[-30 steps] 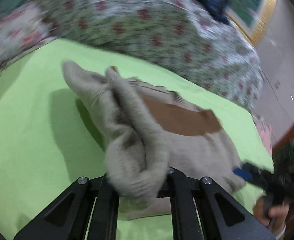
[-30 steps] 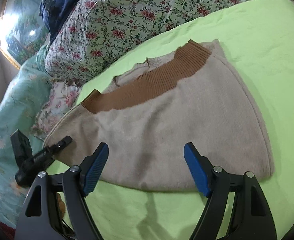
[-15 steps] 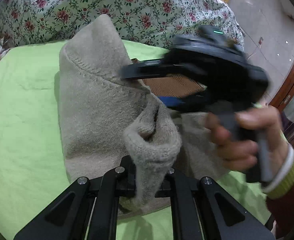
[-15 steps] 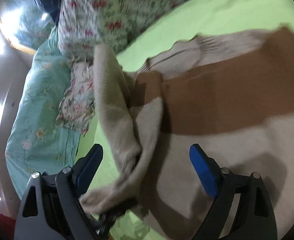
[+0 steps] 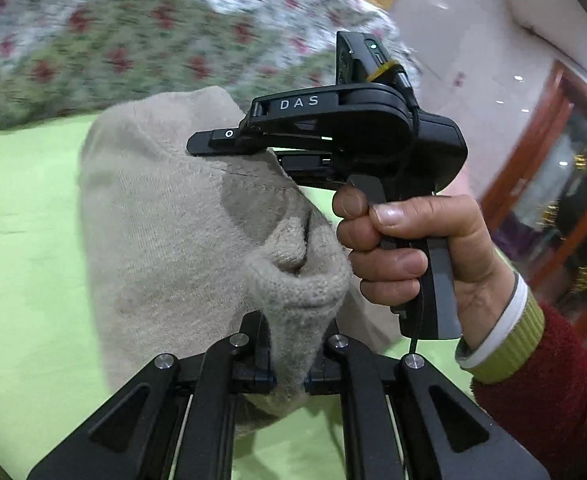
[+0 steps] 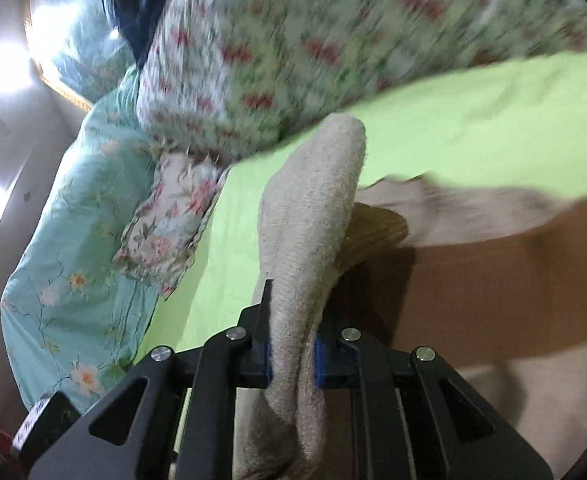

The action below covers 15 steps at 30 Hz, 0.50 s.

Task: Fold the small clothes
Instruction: 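Lift the sweater edge with the left gripper and fold it over lengthwise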

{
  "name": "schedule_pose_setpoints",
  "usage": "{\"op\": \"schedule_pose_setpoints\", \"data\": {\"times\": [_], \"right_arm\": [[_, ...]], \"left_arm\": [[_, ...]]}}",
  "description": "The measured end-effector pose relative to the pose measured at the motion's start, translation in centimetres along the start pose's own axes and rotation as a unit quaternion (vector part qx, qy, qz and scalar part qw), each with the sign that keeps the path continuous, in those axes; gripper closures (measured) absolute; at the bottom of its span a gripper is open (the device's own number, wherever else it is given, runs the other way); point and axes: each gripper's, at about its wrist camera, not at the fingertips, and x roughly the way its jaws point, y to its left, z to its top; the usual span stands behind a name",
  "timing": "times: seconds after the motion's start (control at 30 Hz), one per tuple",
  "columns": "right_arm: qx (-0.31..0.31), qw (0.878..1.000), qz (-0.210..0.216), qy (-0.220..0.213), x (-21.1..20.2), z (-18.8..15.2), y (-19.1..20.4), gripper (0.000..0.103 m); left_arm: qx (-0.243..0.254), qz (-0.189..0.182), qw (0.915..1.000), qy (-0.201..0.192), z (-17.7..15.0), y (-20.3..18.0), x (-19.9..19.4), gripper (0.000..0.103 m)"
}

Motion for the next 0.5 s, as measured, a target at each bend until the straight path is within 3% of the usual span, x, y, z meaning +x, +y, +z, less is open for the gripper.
{"op": "schedule_pose_setpoints", "data": {"times": [0.1, 0.27, 0.5], "right_arm": [[0.007, 0.999, -0.048, -0.002, -3.3, -0.7, -3.4, 0.087], [0.019, 0.995, -0.098, 0.016, -4.1, -2.2, -8.0, 0.087], [0.003, 0.994, -0.106, 0.012, -4.6, -2.0, -9.0, 0.087]], "left_arm": [[0.018, -0.010, 0.9995, 0.023, -0.4, -2.6, 3.8, 0.095], [0.008, -0.017, 0.9979, 0.062, -1.8, -4.3, 8.4, 0.095], [0.014, -0.013, 0.9978, 0.063, -1.9, -5.4, 9.8, 0.094]]}}
